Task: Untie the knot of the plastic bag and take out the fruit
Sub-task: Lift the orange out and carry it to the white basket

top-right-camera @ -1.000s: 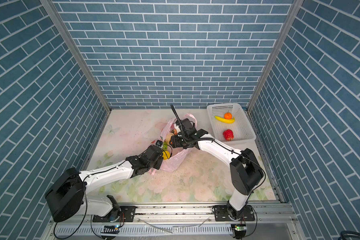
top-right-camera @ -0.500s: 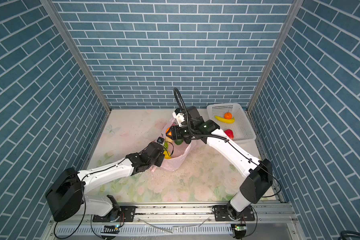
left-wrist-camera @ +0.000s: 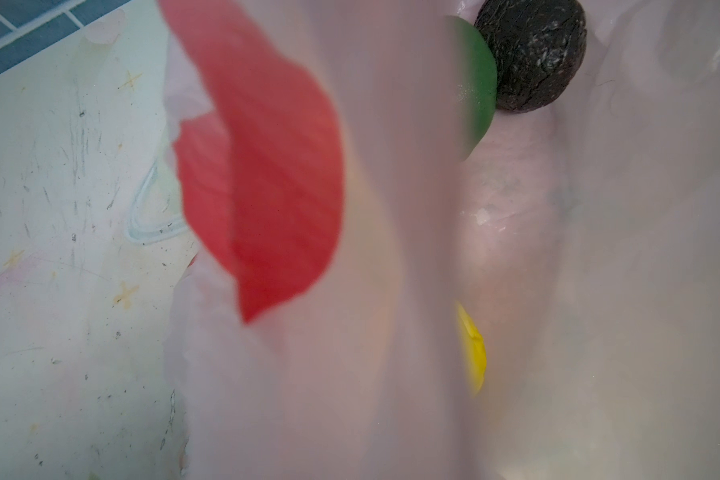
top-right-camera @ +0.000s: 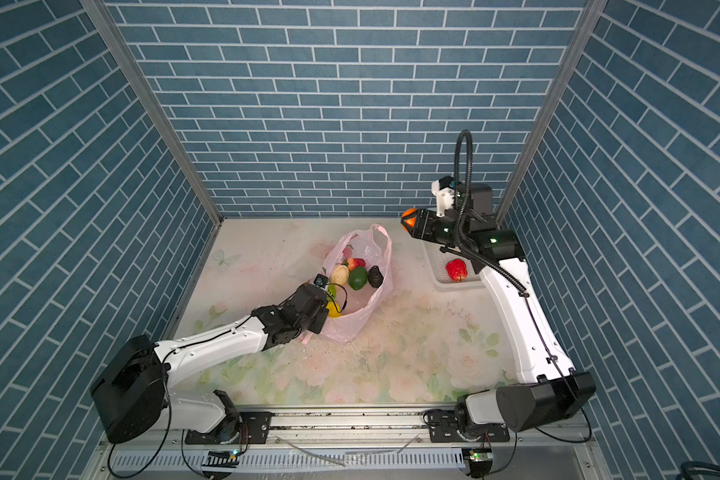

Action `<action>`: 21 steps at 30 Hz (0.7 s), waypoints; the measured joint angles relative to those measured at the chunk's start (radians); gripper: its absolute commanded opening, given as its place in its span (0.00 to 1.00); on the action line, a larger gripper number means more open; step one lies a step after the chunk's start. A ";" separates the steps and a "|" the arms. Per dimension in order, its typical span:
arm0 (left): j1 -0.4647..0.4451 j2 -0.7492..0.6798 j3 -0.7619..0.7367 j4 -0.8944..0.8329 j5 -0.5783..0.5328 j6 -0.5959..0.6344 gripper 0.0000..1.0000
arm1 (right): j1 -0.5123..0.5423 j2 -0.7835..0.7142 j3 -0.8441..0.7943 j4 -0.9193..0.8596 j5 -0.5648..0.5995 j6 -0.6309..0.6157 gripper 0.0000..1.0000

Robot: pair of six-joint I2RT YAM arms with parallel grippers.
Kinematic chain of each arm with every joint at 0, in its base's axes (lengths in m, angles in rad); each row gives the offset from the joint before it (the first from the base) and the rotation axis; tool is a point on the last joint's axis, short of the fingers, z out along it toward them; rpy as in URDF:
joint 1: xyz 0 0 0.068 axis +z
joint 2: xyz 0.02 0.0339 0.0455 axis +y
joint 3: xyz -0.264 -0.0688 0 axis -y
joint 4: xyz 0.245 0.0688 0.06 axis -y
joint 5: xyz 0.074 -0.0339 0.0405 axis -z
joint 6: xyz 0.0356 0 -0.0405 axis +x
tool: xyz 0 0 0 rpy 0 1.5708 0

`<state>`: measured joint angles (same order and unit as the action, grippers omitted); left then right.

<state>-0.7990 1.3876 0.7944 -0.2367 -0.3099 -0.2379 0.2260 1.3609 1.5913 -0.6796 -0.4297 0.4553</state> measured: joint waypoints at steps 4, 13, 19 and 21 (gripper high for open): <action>0.000 0.000 0.000 -0.001 0.000 0.000 0.00 | -0.122 -0.016 -0.166 0.049 0.025 -0.008 0.27; -0.016 -0.003 0.000 -0.002 0.001 -0.002 0.00 | -0.231 0.256 -0.321 0.220 0.132 -0.026 0.28; -0.018 -0.025 0.000 -0.005 -0.004 -0.012 0.00 | -0.233 0.422 -0.305 0.283 0.185 -0.051 0.57; -0.018 -0.033 0.000 -0.006 -0.006 -0.014 0.00 | -0.233 0.449 -0.294 0.291 0.200 -0.053 0.63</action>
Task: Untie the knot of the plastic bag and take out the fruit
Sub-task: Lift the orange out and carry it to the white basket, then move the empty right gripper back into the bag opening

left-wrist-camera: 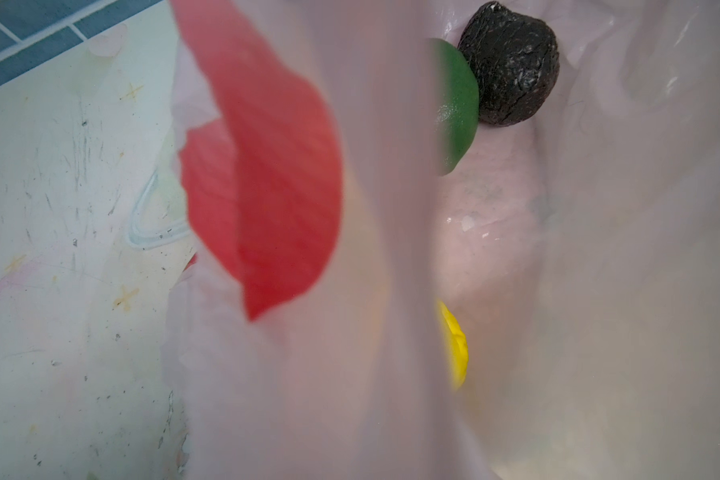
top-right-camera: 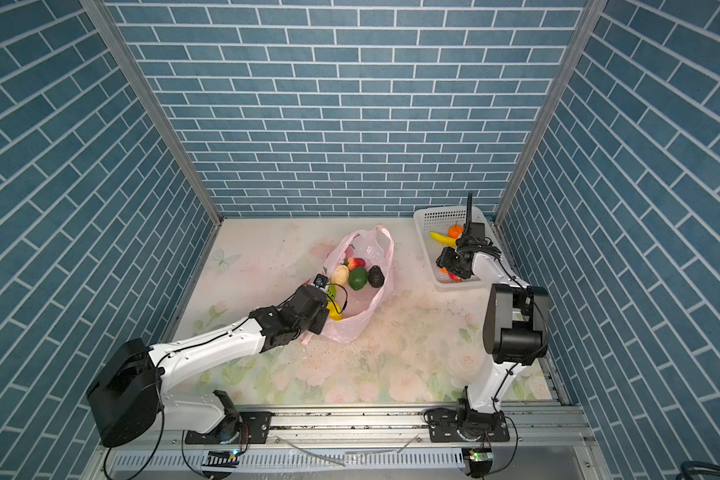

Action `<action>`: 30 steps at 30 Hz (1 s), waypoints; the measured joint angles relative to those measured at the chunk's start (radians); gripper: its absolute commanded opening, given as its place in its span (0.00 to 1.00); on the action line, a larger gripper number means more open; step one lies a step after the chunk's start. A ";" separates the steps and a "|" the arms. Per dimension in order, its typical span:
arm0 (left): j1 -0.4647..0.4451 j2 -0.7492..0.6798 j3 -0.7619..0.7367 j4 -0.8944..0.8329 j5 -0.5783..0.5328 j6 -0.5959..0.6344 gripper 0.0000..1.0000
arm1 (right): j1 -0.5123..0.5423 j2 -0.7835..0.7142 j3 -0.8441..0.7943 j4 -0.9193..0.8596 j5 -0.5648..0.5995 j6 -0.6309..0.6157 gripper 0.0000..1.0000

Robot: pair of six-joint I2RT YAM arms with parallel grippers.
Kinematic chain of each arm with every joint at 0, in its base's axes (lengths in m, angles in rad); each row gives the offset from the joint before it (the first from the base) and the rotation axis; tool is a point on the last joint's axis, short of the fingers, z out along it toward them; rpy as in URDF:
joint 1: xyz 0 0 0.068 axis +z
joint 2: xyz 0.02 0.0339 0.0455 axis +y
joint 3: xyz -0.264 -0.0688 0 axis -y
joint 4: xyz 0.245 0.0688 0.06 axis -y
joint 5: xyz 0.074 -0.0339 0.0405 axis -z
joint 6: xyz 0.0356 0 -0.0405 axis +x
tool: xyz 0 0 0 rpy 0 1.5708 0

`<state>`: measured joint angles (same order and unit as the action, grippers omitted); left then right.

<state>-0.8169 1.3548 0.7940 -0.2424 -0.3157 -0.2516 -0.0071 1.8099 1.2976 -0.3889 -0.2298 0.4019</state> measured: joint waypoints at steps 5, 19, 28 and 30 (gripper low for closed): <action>-0.002 -0.022 -0.009 0.000 -0.006 -0.004 0.00 | 0.000 0.001 0.030 0.007 0.033 -0.010 0.67; -0.002 -0.082 -0.041 0.000 -0.022 -0.005 0.00 | 0.025 -0.209 0.023 -0.079 0.034 -0.018 0.69; -0.002 -0.121 -0.040 -0.034 -0.032 -0.005 0.00 | 0.300 -0.504 0.046 -0.232 -0.089 -0.014 0.67; -0.003 -0.121 -0.040 -0.041 -0.034 -0.005 0.00 | 0.344 -0.544 0.063 -0.253 -0.103 -0.005 0.66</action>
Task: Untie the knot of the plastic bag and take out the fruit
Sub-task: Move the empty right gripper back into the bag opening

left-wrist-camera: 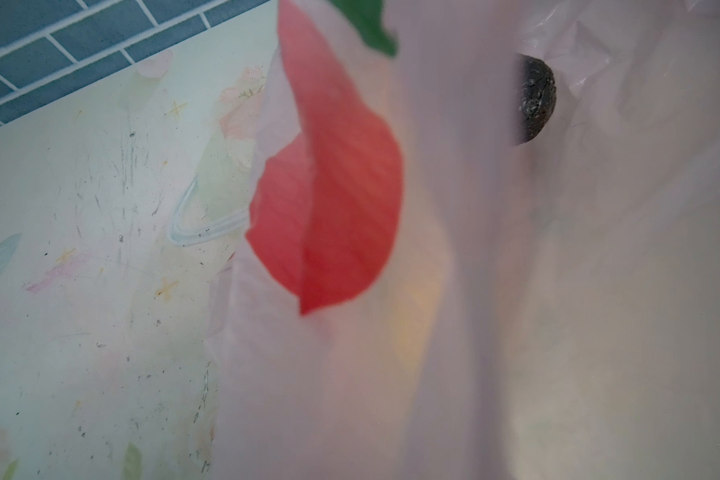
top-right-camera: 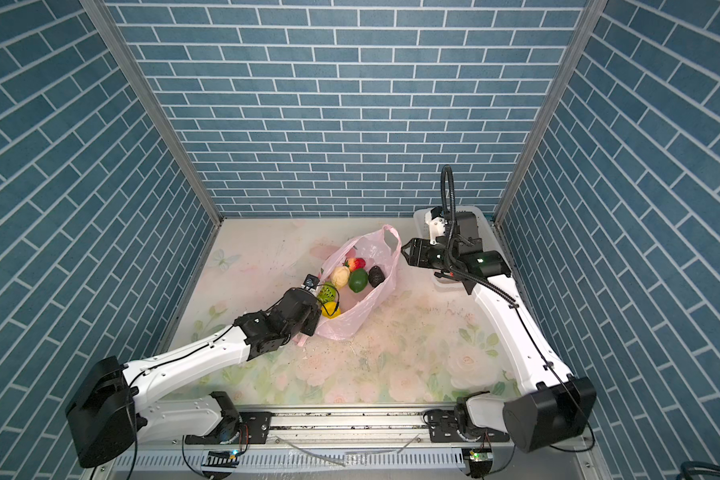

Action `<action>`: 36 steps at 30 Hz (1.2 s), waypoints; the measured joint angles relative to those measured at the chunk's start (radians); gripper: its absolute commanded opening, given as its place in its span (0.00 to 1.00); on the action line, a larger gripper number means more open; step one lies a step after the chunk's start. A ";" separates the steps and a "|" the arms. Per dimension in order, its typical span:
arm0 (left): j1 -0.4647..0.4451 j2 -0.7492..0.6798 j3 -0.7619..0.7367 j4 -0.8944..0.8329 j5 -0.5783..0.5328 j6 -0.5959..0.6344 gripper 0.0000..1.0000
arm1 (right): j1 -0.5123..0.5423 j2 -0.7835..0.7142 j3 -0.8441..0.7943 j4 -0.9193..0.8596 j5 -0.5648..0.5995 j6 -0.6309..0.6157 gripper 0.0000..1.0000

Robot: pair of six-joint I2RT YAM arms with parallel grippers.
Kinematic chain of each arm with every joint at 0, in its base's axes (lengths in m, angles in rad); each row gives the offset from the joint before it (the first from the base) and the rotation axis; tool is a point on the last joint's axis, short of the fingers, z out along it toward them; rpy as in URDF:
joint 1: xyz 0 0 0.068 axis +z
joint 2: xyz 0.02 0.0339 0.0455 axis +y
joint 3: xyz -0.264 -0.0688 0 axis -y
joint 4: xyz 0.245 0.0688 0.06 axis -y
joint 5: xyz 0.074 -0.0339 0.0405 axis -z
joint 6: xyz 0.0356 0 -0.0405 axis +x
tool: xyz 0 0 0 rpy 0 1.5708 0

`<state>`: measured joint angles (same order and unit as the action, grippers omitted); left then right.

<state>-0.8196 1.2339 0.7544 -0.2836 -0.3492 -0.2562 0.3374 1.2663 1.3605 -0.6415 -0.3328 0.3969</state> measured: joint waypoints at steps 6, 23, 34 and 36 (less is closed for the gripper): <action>-0.001 0.000 0.017 -0.018 -0.011 0.000 0.00 | 0.148 -0.051 0.031 -0.029 -0.008 0.038 0.65; -0.037 -0.038 0.027 -0.075 -0.053 -0.028 0.00 | 0.338 0.348 0.070 0.116 -0.089 -0.101 0.63; -0.037 -0.099 0.016 -0.152 -0.060 -0.081 0.00 | 0.450 0.344 -0.330 0.245 -0.144 -0.174 0.61; -0.041 -0.117 0.004 -0.175 -0.058 -0.095 0.00 | 0.475 0.343 -0.388 0.271 -0.148 -0.164 0.61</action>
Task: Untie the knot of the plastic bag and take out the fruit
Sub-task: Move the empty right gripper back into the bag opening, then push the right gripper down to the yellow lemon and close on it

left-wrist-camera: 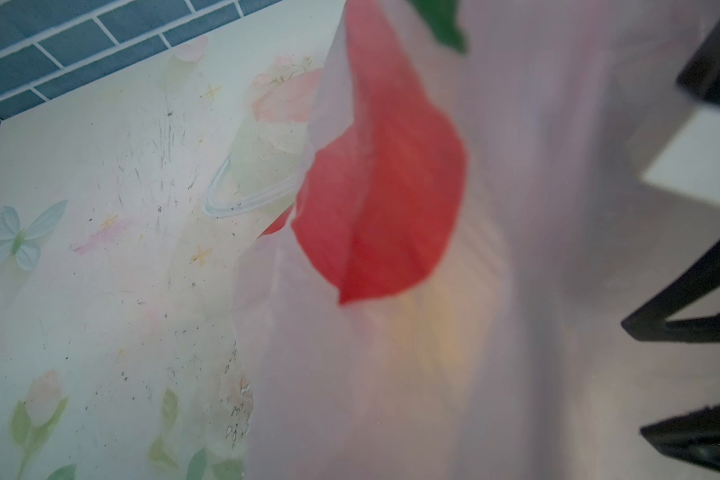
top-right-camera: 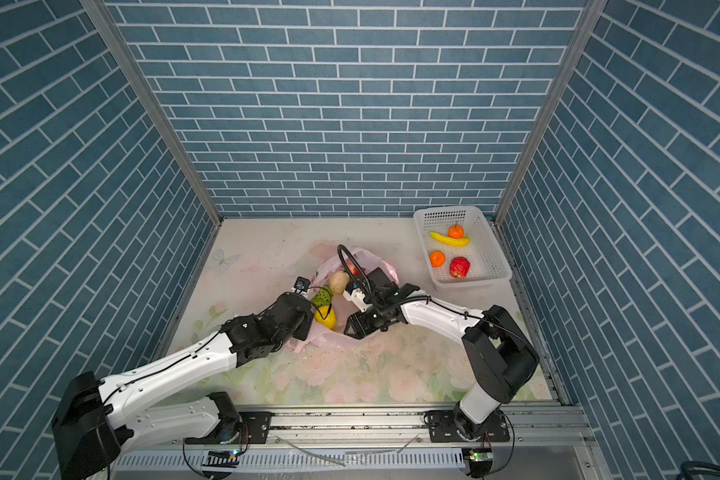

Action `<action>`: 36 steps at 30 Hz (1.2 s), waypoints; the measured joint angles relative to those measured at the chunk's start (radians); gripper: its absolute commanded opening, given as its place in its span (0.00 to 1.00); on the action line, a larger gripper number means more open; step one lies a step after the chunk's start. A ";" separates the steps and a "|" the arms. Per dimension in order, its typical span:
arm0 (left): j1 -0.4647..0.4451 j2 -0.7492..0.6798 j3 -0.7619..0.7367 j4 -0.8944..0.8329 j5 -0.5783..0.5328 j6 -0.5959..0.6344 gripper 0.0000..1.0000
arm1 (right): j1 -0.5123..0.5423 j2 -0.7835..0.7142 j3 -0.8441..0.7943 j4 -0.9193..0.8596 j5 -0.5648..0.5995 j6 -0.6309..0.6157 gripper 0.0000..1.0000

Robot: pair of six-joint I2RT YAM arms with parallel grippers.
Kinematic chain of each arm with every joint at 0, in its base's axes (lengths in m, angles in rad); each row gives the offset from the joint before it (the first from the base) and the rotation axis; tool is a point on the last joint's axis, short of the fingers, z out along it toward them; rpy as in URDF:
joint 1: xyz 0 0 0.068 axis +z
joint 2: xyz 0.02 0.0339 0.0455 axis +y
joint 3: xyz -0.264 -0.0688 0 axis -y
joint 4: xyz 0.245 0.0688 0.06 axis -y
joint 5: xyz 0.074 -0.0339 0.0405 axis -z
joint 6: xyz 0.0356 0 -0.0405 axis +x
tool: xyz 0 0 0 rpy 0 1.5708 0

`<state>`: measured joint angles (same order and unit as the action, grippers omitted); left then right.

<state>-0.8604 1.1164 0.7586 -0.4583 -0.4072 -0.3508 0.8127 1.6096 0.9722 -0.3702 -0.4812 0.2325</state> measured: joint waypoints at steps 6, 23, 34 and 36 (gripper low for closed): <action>-0.021 -0.037 -0.045 -0.068 0.005 -0.040 0.00 | 0.050 0.000 -0.072 0.088 -0.001 0.036 0.62; -0.040 -0.024 -0.097 -0.092 -0.047 -0.068 0.00 | 0.069 0.106 0.063 0.317 0.129 0.084 0.70; -0.040 -0.005 -0.097 0.022 -0.037 -0.037 0.00 | 0.126 0.201 0.081 0.446 0.198 0.113 0.80; -0.040 -0.004 -0.100 0.035 -0.032 -0.033 0.00 | 0.134 0.222 0.102 0.458 0.206 0.114 0.81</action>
<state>-0.9009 1.1126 0.6590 -0.4236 -0.4393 -0.3840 0.9470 1.8320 1.0740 0.0875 -0.2749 0.3462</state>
